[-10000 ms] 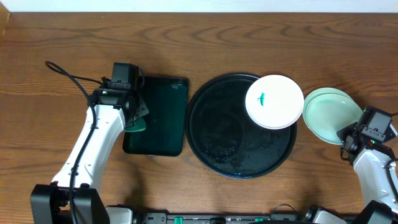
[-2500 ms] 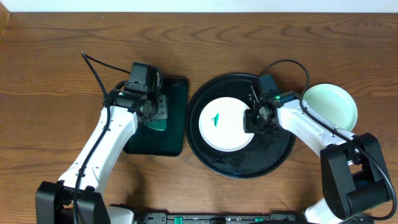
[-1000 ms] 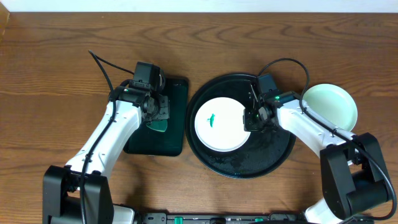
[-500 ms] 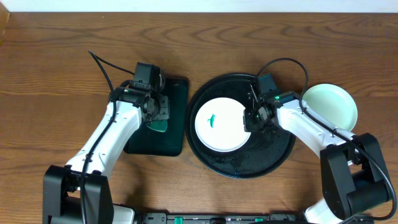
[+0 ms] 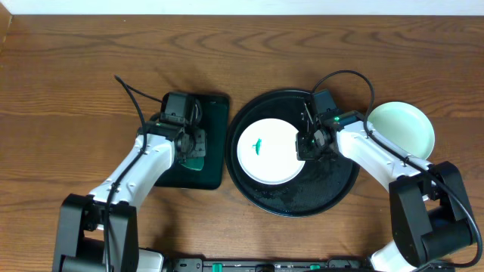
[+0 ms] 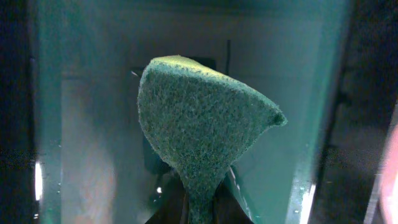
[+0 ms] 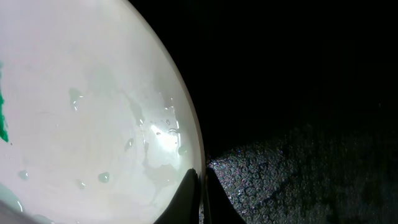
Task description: Clean dirty plates on tray and stack at the side
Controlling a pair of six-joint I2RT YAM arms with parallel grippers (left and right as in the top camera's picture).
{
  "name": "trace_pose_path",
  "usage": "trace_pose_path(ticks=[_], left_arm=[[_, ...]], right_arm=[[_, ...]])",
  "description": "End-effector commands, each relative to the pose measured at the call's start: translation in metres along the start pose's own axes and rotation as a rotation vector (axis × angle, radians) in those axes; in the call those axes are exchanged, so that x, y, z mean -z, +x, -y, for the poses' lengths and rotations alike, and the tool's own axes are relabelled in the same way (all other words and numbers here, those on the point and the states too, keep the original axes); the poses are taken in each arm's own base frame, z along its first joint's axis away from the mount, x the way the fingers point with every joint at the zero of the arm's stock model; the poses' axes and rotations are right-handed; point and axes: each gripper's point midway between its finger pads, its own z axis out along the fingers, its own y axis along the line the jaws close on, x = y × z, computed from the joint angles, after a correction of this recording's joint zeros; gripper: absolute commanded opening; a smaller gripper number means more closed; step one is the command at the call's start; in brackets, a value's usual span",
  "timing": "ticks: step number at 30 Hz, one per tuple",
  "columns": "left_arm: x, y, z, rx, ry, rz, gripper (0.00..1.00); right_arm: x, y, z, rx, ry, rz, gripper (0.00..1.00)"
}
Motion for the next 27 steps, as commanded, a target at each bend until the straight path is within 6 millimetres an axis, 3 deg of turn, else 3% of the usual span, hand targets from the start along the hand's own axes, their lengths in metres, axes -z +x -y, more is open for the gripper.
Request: trace_pose_path(ticks=[1,12,20,27], left_arm=[[-0.006,0.007,-0.001,-0.008,-0.002,-0.014,0.08],[-0.012,0.012,-0.002,-0.007,-0.008,-0.039,0.07],[-0.028,0.019,-0.005,-0.003,-0.020,-0.084,0.08],[-0.021,0.012,-0.006,-0.008,-0.033,-0.058,0.07]], right_arm=[[-0.003,0.004,0.005,0.024,0.035,-0.008,0.01],[-0.003,0.003,0.005,0.024,0.035,-0.006,0.01],[-0.003,0.004,0.005,0.024,0.035,-0.007,0.01],[-0.003,0.004,0.005,0.025,0.034,-0.007,0.01]])
